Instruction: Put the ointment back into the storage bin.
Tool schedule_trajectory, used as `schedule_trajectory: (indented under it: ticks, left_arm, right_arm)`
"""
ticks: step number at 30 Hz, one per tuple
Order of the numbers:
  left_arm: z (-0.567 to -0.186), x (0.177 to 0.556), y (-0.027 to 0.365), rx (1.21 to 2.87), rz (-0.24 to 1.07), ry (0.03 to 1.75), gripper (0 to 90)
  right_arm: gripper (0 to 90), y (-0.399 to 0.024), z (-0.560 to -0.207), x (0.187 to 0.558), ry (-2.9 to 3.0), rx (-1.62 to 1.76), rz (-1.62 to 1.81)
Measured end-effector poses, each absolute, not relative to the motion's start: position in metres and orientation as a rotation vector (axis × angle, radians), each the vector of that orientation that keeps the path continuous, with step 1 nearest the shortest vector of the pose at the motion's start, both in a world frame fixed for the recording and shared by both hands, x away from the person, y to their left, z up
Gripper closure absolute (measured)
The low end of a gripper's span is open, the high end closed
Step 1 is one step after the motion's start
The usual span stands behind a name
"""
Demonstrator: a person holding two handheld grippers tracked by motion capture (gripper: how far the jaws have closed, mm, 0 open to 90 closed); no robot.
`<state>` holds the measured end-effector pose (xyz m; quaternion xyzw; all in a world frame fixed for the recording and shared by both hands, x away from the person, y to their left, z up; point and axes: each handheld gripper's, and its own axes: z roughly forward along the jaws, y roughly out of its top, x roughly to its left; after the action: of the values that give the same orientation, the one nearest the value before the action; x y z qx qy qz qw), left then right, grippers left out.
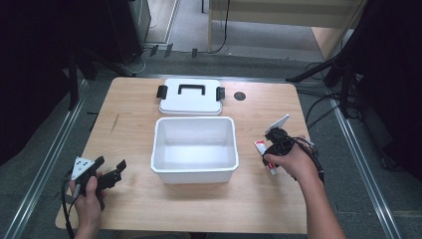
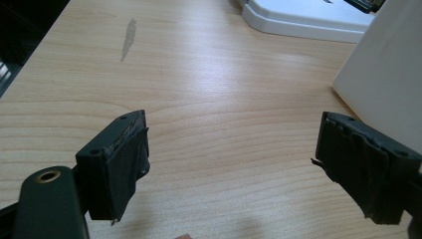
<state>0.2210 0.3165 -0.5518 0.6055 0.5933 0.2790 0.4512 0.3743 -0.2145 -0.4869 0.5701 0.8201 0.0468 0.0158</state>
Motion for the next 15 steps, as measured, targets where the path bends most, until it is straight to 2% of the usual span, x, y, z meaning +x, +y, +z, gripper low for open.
schedule_trajectory:
  ticks: [6, 15]
  left_arm:
    - [-0.552, 0.222, 0.317, 1.496, 0.683, 1.467, 14.4]
    - [-0.552, 0.222, 0.317, 1.494, 0.677, 1.466, 14.4]
  right_arm:
    - [57.4, -0.205, -0.496, 0.383, 2.574, 1.765, 0.075]
    - [71.5, -0.201, -0.503, 0.391, 2.592, 1.762, -0.018]
